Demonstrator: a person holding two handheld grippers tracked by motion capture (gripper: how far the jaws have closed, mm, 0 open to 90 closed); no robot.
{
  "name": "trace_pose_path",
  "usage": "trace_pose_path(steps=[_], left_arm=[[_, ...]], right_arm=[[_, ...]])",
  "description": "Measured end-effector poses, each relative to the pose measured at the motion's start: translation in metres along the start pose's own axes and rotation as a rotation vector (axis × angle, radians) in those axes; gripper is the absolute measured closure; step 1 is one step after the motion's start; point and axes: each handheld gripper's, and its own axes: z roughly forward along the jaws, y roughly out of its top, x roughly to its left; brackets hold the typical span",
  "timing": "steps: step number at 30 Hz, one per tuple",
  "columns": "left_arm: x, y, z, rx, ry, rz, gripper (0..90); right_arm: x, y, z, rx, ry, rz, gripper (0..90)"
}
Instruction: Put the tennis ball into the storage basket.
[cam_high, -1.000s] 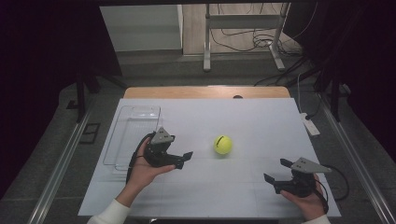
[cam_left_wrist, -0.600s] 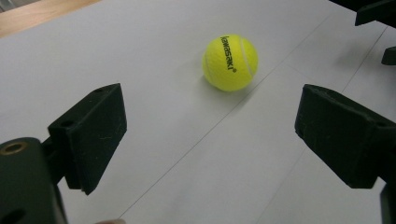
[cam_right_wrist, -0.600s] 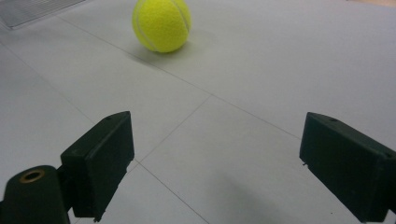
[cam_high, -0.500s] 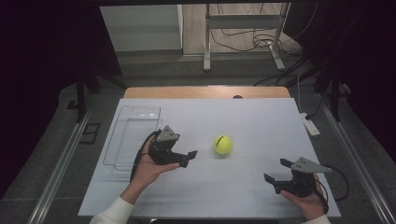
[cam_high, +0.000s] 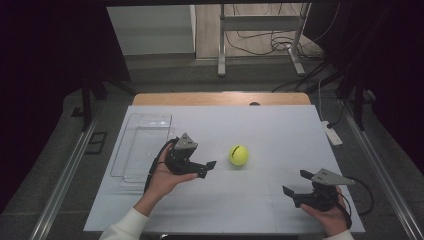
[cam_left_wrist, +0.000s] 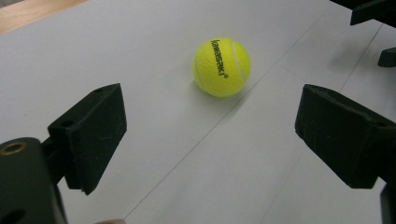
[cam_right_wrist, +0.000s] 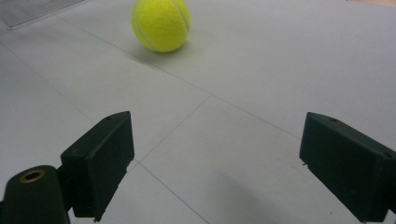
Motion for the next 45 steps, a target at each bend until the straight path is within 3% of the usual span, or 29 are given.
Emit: trace_pose_path(steps=[45], left_arm=[[-0.012, 0.020, 0.030, 0.026, -0.045, 0.027, 9.5]], right_arm=[[0.000, -0.001, 0.001, 0.003, 0.000, 0.002, 10.7]])
